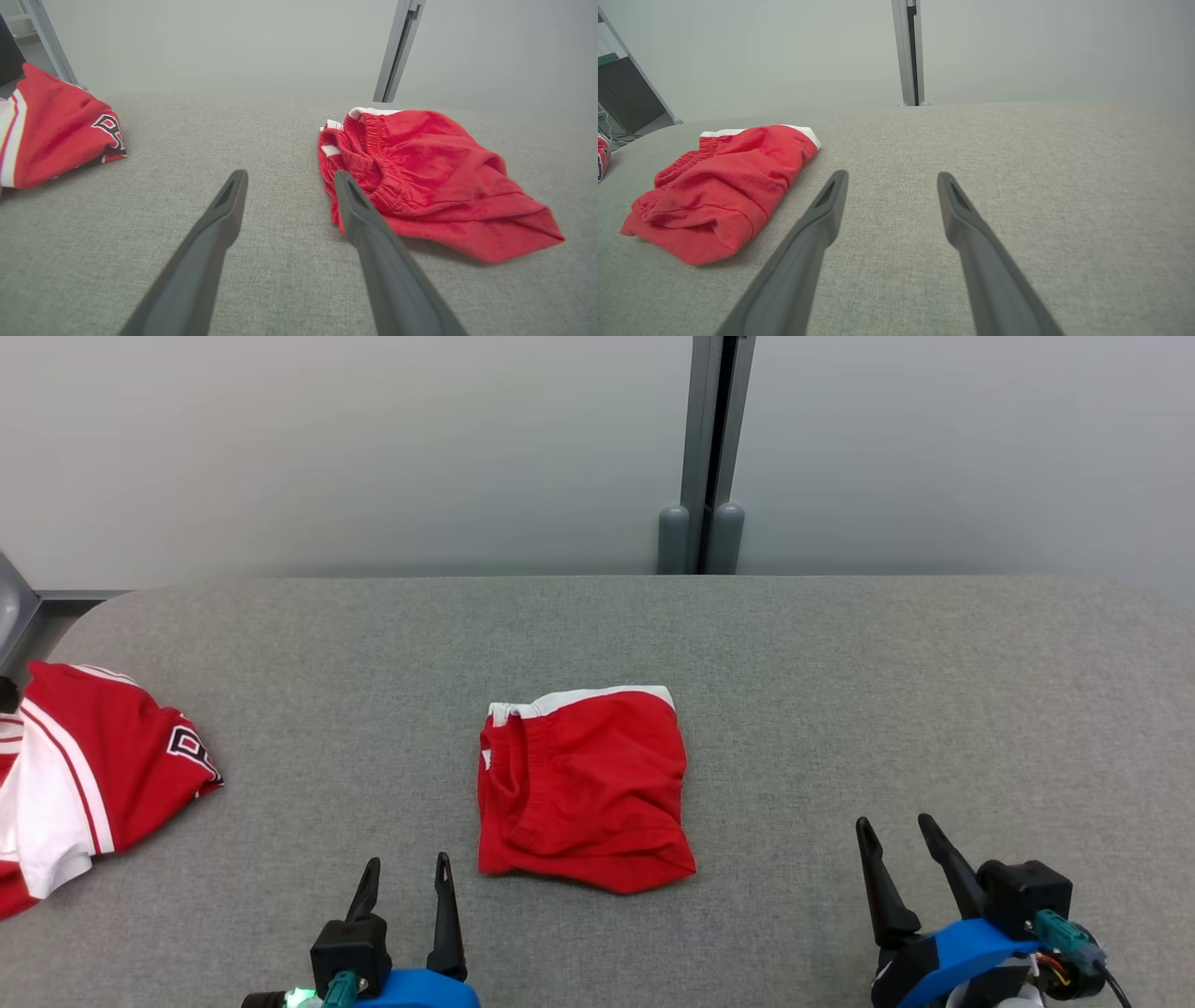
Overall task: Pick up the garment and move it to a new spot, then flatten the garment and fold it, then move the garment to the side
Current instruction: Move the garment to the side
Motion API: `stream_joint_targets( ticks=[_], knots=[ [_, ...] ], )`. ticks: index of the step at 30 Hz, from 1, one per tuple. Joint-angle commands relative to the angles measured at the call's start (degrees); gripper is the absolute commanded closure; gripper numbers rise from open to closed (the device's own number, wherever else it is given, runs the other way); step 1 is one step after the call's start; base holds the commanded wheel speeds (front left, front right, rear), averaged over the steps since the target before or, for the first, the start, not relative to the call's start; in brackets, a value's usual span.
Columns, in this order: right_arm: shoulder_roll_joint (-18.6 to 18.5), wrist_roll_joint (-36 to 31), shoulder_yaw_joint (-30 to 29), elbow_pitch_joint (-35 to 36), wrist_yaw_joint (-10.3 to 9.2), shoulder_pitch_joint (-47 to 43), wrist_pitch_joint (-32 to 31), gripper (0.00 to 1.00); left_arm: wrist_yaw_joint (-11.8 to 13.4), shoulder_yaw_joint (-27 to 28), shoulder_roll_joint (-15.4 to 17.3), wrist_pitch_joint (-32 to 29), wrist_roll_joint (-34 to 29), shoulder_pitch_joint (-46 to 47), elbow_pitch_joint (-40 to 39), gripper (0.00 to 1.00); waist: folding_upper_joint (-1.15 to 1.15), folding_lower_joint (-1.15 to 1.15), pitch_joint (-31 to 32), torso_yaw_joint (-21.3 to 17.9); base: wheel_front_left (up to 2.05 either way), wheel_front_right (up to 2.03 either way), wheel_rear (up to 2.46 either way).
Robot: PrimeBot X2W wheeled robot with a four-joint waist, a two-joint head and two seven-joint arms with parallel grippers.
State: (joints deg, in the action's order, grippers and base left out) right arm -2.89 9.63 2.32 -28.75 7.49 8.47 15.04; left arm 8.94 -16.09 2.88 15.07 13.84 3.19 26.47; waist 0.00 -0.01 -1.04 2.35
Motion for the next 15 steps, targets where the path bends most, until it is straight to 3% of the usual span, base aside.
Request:
stream_joint_targets(
  ticks=[1,8,15],
  knots=[
    [-0.1,0.7,0.3,-0.3,0.01,-0.7,0.2,0.0,-0.3,-0.1,0.0,0.1,-0.3,-0.3,-0.1,0.0,0.0,0.01,-0.3,0.3,0.0,0.0,0.0],
    [-0.1,3.0,3.1,-2.9,0.02,3.7,0.2,0.0,-0.5,-2.1,0.0,0.1,0.3,2.3,-0.9,0.0,0.0,0.01,-4.1,2.6,0.0,0.0,0.0],
    [-0.1,5.2,6.5,-7.2,0.01,12.4,0.2,0.0,-0.1,-5.9,0.0,0.1,1.3,5.1,-1.5,0.0,0.0,0.01,-9.0,7.9,0.0,0.0,0.0]
  ],
)
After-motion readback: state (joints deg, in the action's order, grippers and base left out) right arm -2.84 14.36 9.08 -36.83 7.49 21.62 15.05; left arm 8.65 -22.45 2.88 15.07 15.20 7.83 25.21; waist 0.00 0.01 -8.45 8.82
